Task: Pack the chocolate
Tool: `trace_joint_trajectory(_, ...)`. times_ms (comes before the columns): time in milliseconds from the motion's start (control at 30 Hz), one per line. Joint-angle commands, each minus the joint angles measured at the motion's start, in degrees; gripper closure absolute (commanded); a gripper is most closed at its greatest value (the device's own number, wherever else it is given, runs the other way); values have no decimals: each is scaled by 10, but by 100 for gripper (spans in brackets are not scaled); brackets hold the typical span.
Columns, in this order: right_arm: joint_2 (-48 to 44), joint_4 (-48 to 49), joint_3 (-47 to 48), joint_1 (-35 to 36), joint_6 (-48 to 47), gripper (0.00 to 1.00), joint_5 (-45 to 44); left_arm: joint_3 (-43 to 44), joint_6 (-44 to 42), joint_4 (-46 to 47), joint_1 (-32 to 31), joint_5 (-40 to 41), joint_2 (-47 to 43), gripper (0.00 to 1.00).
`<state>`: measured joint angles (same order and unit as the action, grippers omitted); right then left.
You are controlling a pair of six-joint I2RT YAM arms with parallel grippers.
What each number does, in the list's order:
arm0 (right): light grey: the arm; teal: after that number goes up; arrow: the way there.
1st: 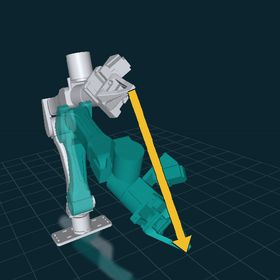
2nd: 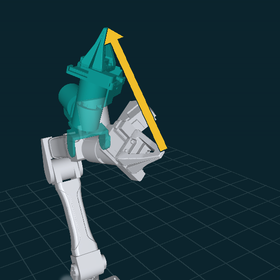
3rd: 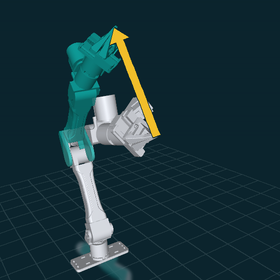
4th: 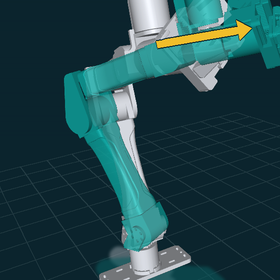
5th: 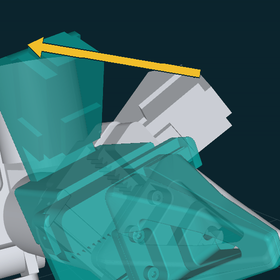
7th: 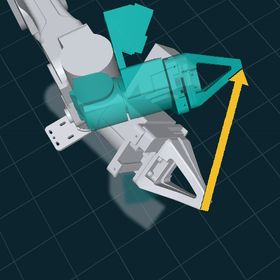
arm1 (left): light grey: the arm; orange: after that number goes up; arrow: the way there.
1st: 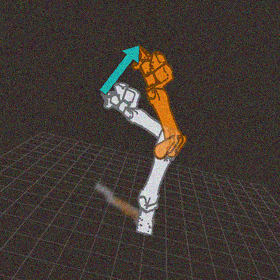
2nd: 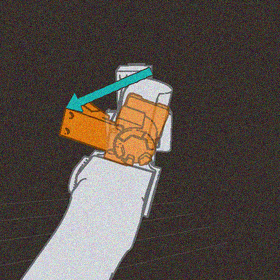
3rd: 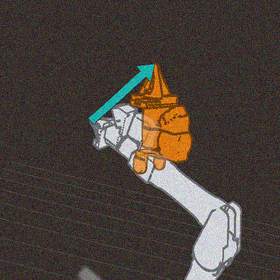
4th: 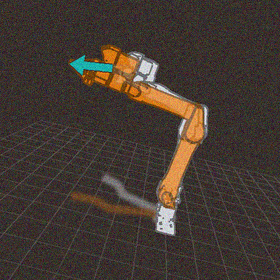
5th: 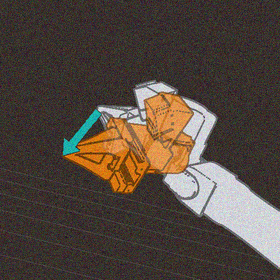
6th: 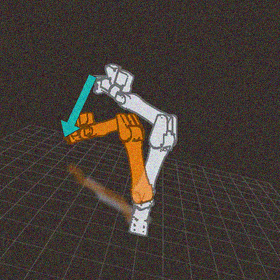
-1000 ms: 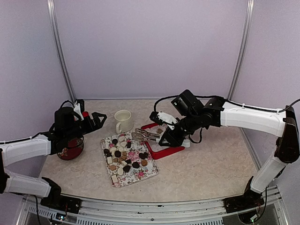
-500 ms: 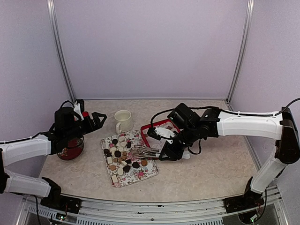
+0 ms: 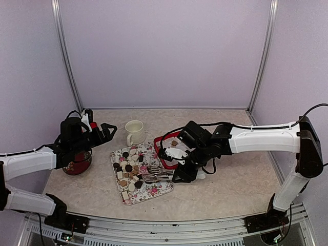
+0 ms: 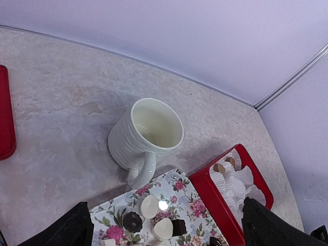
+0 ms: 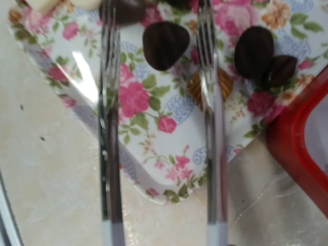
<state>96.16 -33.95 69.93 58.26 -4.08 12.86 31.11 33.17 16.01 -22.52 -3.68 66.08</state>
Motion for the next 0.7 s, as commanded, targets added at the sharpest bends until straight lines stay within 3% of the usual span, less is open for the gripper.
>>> trace_joint_trajectory(0,14,9,2,7,-9,55,-15,-1,0,8,3,4,7,1)
trace_joint_trajectory(667,60,0,25,25,-19,51,-33,-5,4,21,3,0,19,1)
